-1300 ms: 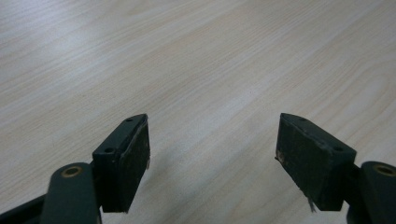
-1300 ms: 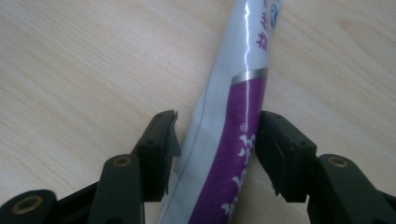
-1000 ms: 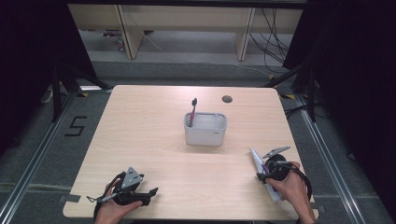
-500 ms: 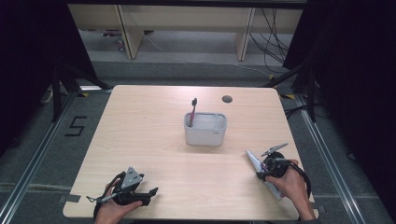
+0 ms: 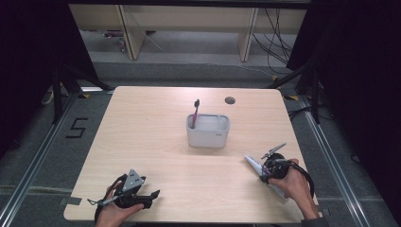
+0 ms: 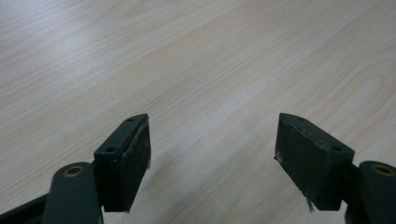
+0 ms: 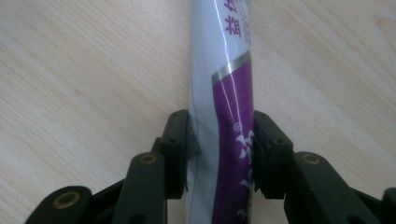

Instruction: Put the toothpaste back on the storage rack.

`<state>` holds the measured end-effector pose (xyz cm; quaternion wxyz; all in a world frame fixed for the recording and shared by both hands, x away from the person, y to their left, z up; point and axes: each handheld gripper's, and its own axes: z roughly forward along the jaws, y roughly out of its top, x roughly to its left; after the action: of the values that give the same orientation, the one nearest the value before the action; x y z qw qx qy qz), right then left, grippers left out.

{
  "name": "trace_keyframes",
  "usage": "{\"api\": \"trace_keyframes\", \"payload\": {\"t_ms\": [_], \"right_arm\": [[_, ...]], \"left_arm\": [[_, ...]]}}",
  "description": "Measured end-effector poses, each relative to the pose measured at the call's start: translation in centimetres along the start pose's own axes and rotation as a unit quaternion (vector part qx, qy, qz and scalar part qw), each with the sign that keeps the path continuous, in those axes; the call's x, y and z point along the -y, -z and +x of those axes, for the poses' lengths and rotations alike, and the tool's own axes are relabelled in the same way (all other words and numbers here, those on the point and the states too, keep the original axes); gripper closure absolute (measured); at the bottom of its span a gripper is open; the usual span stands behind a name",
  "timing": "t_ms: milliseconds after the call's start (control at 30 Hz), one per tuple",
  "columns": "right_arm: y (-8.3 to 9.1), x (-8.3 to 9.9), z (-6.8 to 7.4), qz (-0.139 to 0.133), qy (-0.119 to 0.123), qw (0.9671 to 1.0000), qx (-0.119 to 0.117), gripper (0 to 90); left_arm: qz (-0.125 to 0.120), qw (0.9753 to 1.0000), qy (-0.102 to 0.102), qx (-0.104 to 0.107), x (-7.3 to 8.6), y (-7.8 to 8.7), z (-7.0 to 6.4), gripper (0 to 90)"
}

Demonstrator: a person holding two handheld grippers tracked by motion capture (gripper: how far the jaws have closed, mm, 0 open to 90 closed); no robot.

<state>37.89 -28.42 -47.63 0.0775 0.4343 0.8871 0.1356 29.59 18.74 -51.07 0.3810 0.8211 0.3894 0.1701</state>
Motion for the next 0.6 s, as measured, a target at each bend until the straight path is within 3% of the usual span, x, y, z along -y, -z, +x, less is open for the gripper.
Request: {"api": "trace_keyframes", "payload": {"t_ms": [33,200,233,333,400,467,533,600], "right_arm": [[-0.01,-0.01,0.00,0.001,-0.001,1.0000,0.001,62.8],[0.16,-0.03,0.25,0.015,-0.011,0.9998,-0.008,64.7],[0.10,-0.03,0.10,0.015,0.002,0.9999,-0.003,65.2],[0.22,-0.06,0.46,0.023,-0.010,0.9995,-0.018,67.5],[0.16,-0.10,0.22,0.021,0.009,0.9996,-0.015,69.6],[0.08,-0.17,0.59,0.026,-0.010,0.9993,-0.024,72.0],[0.04,-0.26,0.31,0.021,0.018,0.9993,-0.026,72.6],[0.13,-0.31,0.50,0.030,0.004,0.9993,-0.022,72.9]], "left_arm": [[-0.006,0.9999,0.008,0.003,0.02,-0.06,-0.11,26.3],[0.000,1.0000,0.000,-0.001,-0.01,0.01,0.00,26.4],[-0.006,0.9999,0.007,0.003,0.01,-0.08,-0.12,26.4],[-0.005,1.0000,0.007,0.004,0.03,-0.08,-0.14,26.4],[-0.005,1.0000,0.008,0.003,0.02,-0.07,-0.14,26.5],[-0.005,1.0000,0.007,0.003,0.02,-0.07,-0.15,26.5],[-0.003,1.0000,0.008,0.004,0.01,-0.07,-0.17,26.4],[-0.003,1.0000,0.007,0.004,0.02,-0.07,-0.18,26.5]]}}
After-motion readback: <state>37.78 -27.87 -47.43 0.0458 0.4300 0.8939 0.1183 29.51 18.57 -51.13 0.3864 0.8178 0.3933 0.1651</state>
